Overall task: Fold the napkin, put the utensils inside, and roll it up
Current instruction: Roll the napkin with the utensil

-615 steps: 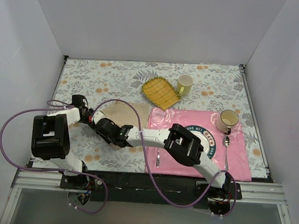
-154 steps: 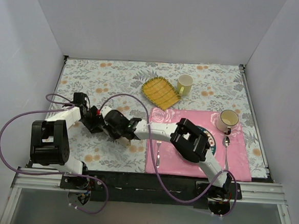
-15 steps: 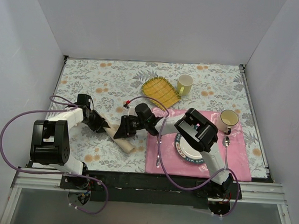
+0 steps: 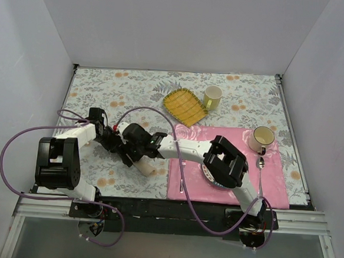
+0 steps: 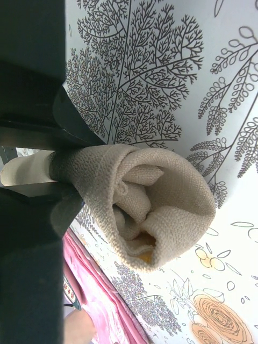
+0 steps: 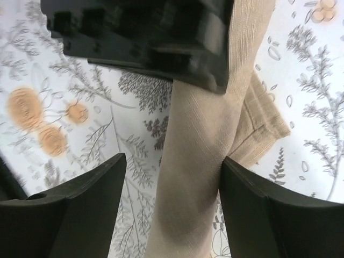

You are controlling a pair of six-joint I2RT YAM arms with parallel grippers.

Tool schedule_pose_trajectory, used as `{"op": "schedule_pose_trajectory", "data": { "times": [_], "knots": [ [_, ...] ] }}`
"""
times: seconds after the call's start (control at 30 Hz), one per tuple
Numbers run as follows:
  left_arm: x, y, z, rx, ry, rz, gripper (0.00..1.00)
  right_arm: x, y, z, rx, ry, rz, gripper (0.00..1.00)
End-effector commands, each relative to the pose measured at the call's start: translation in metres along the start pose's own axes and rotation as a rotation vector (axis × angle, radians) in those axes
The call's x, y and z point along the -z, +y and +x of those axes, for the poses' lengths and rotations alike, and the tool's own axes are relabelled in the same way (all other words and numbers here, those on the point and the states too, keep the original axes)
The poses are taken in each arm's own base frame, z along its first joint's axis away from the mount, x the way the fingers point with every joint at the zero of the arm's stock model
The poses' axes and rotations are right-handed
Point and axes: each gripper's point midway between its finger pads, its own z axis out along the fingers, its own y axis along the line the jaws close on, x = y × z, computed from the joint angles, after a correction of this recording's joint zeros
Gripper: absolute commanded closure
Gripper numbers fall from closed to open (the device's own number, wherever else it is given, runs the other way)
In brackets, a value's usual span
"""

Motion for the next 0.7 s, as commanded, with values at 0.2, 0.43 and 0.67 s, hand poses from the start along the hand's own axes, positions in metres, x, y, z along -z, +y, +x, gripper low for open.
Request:
{"op": "schedule_pose_trajectory", "data": {
  "times": [0.2,0.43,0.67],
  "knots": [
    [0.007,-0.003,-0.007,-0.026,-0.033,0.000,1.00,-0.010,-0.037,0.013,0.306,0.110,0.501,0.55],
    [0.019,-0.016,-0.011,-0.096,-0.081,0.071,0.75,-0.009,-0.026,0.012,0.202,0.081,0.363,0.74],
    [0.042,-0.031,-0.024,-0.149,-0.177,0.121,0.35,-0.002,-0.016,0.017,-0.103,0.020,-0.048,0.85]
  ]
}}
